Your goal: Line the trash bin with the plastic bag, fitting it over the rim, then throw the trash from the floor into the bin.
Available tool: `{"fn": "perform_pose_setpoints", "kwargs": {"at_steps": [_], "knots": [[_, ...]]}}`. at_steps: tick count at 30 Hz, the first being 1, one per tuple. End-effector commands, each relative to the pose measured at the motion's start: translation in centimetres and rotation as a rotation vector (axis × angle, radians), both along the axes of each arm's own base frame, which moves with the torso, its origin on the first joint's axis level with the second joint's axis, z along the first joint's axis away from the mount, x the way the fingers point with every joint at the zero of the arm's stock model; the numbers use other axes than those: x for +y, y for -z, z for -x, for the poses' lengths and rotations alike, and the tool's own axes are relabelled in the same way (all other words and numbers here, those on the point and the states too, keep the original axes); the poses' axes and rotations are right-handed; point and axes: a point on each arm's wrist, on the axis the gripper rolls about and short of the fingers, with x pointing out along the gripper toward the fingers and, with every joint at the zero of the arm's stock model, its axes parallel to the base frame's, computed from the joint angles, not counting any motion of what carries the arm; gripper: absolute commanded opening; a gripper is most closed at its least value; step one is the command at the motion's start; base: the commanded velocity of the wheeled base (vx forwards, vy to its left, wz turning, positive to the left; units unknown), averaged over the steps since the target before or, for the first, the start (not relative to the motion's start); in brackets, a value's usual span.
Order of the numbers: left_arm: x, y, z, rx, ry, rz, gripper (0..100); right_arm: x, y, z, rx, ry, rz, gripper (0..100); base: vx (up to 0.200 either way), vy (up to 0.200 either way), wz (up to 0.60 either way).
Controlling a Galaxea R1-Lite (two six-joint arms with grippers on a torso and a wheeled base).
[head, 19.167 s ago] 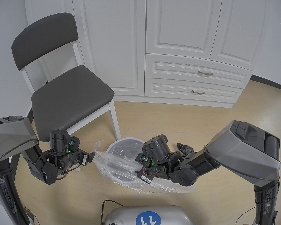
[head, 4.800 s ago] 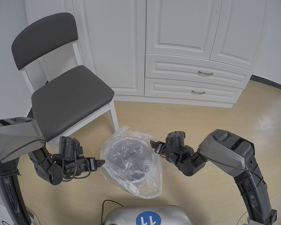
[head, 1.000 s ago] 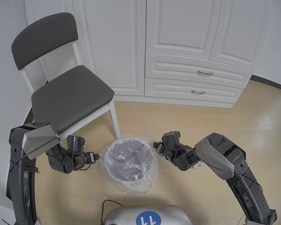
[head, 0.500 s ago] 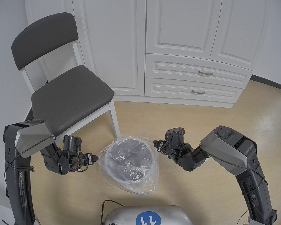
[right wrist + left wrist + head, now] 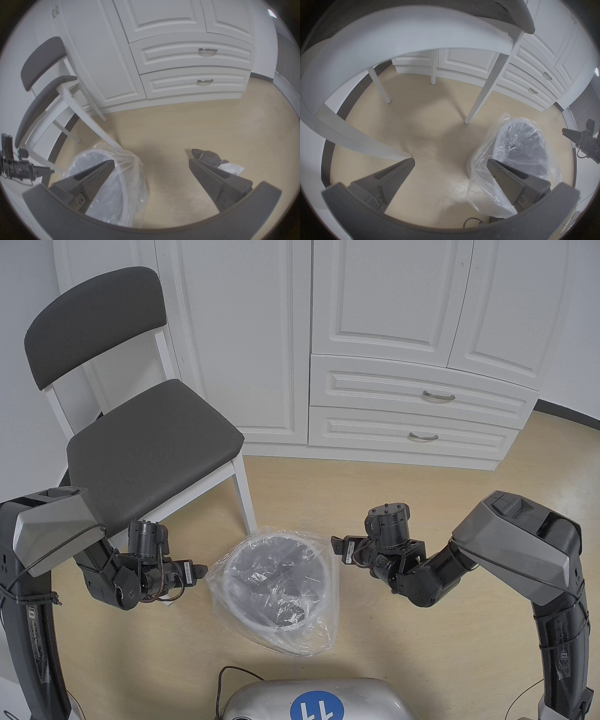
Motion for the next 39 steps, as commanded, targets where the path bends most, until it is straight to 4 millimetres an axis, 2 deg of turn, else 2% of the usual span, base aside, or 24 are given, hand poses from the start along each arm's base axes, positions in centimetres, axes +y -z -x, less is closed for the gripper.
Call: {"fn": "perform_pose_setpoints", "kwargs": {"at_steps": [1, 5, 11, 18, 24, 29, 31, 32, 36, 39], "knots": [[-0.3, -1.6, 0.8, -0.026, 0.018, 0.000, 100, -0.5, -3.2, 2.6, -0.044, -0.057, 0.069, 100, 0.000, 0.000, 0.00], [-0.3, -2.7, 1.4, -0.045, 0.036, 0.002, 100, -0.1, -4.1, 4.5, -0.085, -0.107, 0.096, 100, 0.000, 0.000, 0.00], [-0.7, -3.7, 2.5, -0.053, 0.058, 0.010, 100, 1.4, -3.2, 6.8, -0.006, -0.177, 0.148, 100, 0.000, 0.000, 0.00], [-1.9, -4.6, 3.6, -0.036, 0.098, 0.006, 100, 2.8, -2.2, 8.2, 0.074, -0.225, 0.191, 100, 0.000, 0.000, 0.00], [-2.9, -7.0, 5.0, 0.000, 0.135, 0.000, 100, 3.3, -1.6, 8.8, 0.100, -0.248, 0.209, 100, 0.000, 0.000, 0.00], [-3.5, -6.9, 5.2, 0.006, 0.145, -0.007, 100, 4.1, 0.0, 9.5, 0.138, -0.273, 0.233, 100, 0.000, 0.000, 0.00], [-3.5, -6.9, 5.2, 0.006, 0.145, -0.007, 100, 4.1, 0.0, 9.5, 0.138, -0.273, 0.233, 100, 0.000, 0.000, 0.00], [-3.8, -6.7, 5.2, 0.011, 0.153, -0.009, 100, 4.5, 1.3, 9.7, 0.164, -0.285, 0.254, 100, 0.000, 0.000, 0.00], [-4.9, -5.9, 5.3, 0.029, 0.182, -0.010, 100, 5.0, 3.5, 9.9, 0.198, -0.298, 0.286, 100, 0.000, 0.000, 0.00], [-5.8, -5.1, 5.3, 0.044, 0.193, -0.029, 100, 5.1, 4.0, 10.1, 0.205, -0.301, 0.299, 100, 0.000, 0.000, 0.00]]}}
